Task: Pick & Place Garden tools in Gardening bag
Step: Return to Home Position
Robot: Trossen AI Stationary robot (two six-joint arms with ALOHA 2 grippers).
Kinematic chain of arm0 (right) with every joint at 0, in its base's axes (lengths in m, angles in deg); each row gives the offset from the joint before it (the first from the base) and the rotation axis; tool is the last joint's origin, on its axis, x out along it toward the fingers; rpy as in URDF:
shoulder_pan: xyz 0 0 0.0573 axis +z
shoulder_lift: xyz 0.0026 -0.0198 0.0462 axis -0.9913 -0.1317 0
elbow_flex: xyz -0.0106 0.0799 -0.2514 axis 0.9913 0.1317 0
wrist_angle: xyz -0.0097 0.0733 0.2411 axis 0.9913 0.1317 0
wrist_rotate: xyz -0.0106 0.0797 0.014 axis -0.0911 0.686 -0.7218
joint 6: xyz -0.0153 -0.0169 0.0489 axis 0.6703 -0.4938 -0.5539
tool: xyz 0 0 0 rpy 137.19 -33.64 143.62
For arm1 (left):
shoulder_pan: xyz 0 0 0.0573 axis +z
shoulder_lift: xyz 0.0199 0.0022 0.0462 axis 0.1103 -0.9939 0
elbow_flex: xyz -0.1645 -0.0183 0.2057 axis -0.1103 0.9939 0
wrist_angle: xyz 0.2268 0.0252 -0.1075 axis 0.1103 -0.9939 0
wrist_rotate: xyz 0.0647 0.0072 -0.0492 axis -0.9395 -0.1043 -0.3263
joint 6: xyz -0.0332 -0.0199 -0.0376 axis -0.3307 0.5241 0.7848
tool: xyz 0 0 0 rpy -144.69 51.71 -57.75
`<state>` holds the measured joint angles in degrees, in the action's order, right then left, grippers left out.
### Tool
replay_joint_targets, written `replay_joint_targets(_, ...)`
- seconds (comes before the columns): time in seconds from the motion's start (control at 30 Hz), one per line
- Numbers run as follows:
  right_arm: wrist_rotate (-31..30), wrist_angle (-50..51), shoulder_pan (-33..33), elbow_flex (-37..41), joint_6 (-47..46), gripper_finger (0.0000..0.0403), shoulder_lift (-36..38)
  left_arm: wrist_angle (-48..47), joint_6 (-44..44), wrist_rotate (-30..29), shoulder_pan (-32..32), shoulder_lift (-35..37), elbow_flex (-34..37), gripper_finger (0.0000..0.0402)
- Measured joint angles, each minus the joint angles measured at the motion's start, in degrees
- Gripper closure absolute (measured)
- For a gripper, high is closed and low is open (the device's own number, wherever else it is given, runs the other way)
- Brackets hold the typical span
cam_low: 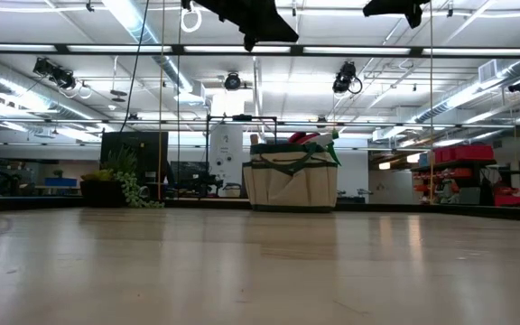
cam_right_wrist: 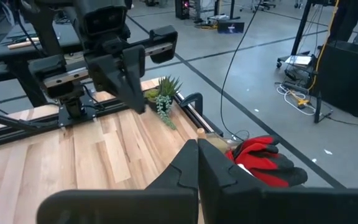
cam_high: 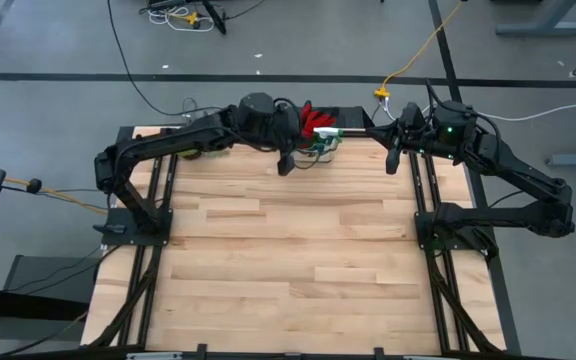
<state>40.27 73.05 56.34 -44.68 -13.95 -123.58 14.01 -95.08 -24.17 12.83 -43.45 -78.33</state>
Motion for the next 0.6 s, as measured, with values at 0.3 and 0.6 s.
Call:
replay_joint_targets(0.3,-0.02,-0.56,0.0,0.0,0.02,0.0403,0.0,-0.46,-0.2,1.7,-3.16,-0.07,0.25,0.0399)
replay_joint_targets(0.6,0.0,-0.56,-0.02,0.0,0.02,0.0403,-0.01,4.55,2.01,-1.43,-6.55,-0.17,9.64,0.0399)
